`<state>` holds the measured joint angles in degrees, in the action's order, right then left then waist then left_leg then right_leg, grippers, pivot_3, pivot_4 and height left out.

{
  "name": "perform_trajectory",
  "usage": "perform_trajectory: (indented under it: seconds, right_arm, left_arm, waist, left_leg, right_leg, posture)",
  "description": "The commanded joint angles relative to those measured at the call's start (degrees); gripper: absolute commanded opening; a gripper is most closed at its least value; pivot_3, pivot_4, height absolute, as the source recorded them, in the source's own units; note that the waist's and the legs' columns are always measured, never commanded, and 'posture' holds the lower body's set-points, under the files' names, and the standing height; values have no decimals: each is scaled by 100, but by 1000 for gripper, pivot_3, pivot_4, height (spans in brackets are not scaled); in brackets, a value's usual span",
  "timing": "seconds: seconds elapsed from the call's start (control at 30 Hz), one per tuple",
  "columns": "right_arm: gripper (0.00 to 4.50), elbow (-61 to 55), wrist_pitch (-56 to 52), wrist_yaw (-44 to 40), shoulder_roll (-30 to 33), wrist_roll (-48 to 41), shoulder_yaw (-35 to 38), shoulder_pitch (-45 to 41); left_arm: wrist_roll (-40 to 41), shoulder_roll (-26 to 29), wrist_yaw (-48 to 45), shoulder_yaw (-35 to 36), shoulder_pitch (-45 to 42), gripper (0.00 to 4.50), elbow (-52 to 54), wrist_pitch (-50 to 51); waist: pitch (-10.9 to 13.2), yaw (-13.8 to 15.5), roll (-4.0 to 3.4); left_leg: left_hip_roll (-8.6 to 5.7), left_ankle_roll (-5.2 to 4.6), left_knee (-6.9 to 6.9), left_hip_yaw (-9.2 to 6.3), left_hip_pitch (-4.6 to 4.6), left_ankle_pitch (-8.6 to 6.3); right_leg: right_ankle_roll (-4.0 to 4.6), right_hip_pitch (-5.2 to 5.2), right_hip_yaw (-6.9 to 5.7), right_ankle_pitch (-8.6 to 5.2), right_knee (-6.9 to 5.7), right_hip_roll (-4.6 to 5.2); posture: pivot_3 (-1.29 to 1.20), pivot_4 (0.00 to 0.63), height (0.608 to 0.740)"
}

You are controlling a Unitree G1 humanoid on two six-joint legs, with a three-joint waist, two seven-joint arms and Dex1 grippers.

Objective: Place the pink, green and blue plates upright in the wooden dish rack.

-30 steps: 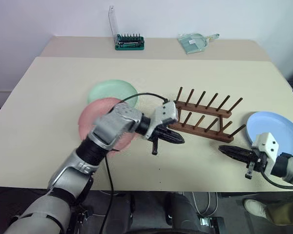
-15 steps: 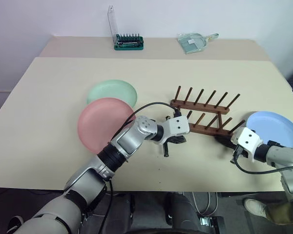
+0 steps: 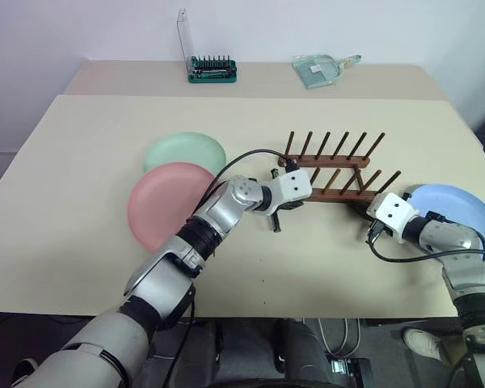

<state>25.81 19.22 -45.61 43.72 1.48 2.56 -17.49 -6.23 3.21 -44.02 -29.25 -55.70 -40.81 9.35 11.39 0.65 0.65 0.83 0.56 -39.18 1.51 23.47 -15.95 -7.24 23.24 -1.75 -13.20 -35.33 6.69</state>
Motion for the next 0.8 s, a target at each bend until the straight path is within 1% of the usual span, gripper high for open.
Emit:
perform_trajectory:
  seconds: [0.03, 0.13, 0.23, 0.33, 0.37, 0.43, 0.47, 0.5, 0.57, 0.6, 0.63, 0.67, 0.7, 0.77, 0.8]
  right_arm:
    - [37, 235, 238, 123, -1, 43, -3, -271]
    - [37, 280, 293, 63, -8, -12, -40, -307]
    - [37, -83, -1, -243, 40, -350, 33, -42]
    - [37, -869, -747, -838, 142, -1079, 198, 434]
    - [37, -1244, -1150, -1004, 194, -1407, 312, 641]
    - [37, -1743, -1636, -1153, 268, -1761, 473, 913]
    - [11, -2076, -2153, -1225, 311, -2178, 674, 1090]
    - [0, -2338, -2448, -1250, 346, -2426, 845, 1238]
    - [0, -2762, -2950, -1275, 393, -2896, 1176, 1431]
    - [543, -2915, -3056, -1170, 370, -3010, 1330, 1432]
    - [921, -3081, -3232, -1074, 364, -3120, 1449, 1424]
    - [1297, -3195, -3365, -1003, 357, -3178, 1524, 1413]
    - [1866, -3377, -3566, -954, 347, -3333, 1592, 1390]
    - [2794, -3637, -3899, -897, 297, -3648, 1667, 1264]
    - [3376, -3729, -4019, -929, 298, -3772, 1673, 1213]
  left_arm:
    - [-84, -65, 13, 208, -215, 23, -200, -228]
    - [-178, -82, 10, 222, -209, 23, -241, -315]
    - [10, -132, -275, 316, -52, 23, 78, -18]
    - [581, -115, -971, 571, 147, 23, 810, 808]
    - [872, -40, -1327, 646, 254, 23, 1259, 1175]
    - [1293, 100, -1792, 734, 408, 23, 1952, 1843]
    - [1470, 270, -1976, 779, 479, 264, 2386, 2105]
    - [1659, 406, -2093, 857, 515, 556, 2734, 2418]
    - [2069, 625, -2277, 1079, 562, 1333, 3290, 2801]
    - [2283, 717, -2327, 1250, 572, 1816, 3481, 2926]
    - [2452, 849, -2408, 1382, 587, 2442, 3631, 2985]
    - [2564, 944, -2448, 1455, 596, 2888, 3722, 3027]
    - [2614, 1092, -2511, 1538, 611, 3463, 3765, 2950]
    - [2720, 1358, -2546, 1740, 582, 4438, 3760, 2939]
    - [2796, 1510, -2596, 1844, 554, 4500, 3776, 2960]
  waist:
    - [0, -1, 0]
    - [0, 4, 0]
    - [0, 13, 0]
    - [0, 6, 0]
    - [0, 4, 0]
    - [1, 2, -2]
    - [2, 2, -3]
    - [2, -2, -3]
    - [2, -6, -4]
    - [2, -14, -4]
    - [1, -17, -5]
    - [0, -12, -6]
    - [0, -2, -6]
    - [0, 2, -6]
    - [1, -2, -6]
  left_leg:
    - [0, 0, 0, 0, 0, 0]
    - [0, 0, 1, 0, 0, 0]
    - [0, 0, 1, 0, 1, 0]
    - [1, 0, 3, -1, 2, 0]
    - [1, 0, 3, 0, 2, 0]
    - [3, 0, 4, -2, 2, 0]
    - [3, 0, 3, -2, 2, 0]
    - [3, 0, 2, -2, 2, 0]
    - [4, 0, 1, -5, 0, 0]
    - [4, 0, 1, -7, 0, 0]
    - [5, 0, 1, -8, -3, 0]
    - [5, 0, 1, -9, -4, 0]
    - [5, 0, 1, -9, -5, 0]
    - [4, 0, 1, -10, -6, 0]
    - [4, 0, 1, -10, -5, 0]
  right_leg:
    - [0, 0, 0, 0, 0, 0]
    - [0, 0, -1, 0, 0, 0]
    - [-1, 0, -1, 1, 0, 0]
    - [-1, 0, -1, 0, 0, 0]
    - [-1, 0, -1, 0, 0, 0]
    - [-1, 1, -2, 0, -2, 0]
    - [-1, 2, -2, 0, -4, 0]
    - [-1, 2, -1, 0, -7, 0]
    - [-1, 1, -1, 1, -10, 0]
    - [0, 1, 0, 0, -12, 0]
    - [1, 0, 0, 0, -12, 0]
    - [1, 0, 0, 0, -13, 0]
    - [1, -1, 0, 0, -15, 0]
    - [1, -1, -1, 0, -15, -1]
    - [2, -1, -1, 0, -14, -1]
  posture:
    - [0, 150, 740]
    - [0, 150, 740]
    - [0, 150, 740]
    - [0, 150, 740]
    - [0, 150, 740]
    - [0, 150, 740]
    - [0, 150, 740]
    - [0, 150, 740]
    - [0, 150, 740]
    - [0, 150, 740]
    - [0, 150, 740]
    - [0, 150, 740]
    - [0, 150, 740]
    - [0, 150, 740]
    - [0, 150, 740]
